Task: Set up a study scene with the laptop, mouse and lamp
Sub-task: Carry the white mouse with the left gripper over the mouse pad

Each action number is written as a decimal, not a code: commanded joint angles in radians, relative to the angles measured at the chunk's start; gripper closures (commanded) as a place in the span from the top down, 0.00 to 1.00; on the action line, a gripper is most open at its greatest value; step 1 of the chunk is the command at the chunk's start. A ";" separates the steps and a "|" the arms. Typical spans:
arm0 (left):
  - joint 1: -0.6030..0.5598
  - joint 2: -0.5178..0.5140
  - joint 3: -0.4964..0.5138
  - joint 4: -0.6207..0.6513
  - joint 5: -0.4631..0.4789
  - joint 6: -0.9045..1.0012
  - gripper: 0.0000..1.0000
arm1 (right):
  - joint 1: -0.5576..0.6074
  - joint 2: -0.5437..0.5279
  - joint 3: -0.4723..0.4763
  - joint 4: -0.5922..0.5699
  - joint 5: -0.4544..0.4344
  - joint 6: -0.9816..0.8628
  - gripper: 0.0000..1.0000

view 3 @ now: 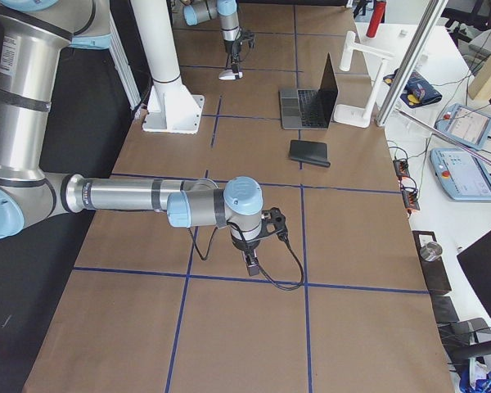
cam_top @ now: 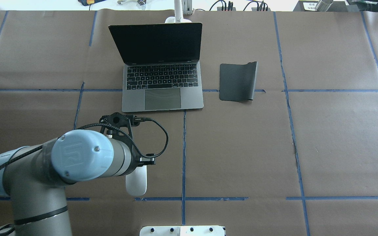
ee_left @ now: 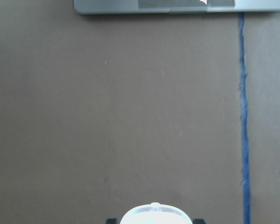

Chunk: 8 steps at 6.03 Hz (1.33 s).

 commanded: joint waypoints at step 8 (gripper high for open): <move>-0.161 -0.990 1.603 -0.597 0.088 -0.227 0.27 | 0.000 -0.012 -0.002 0.000 0.002 0.006 1.00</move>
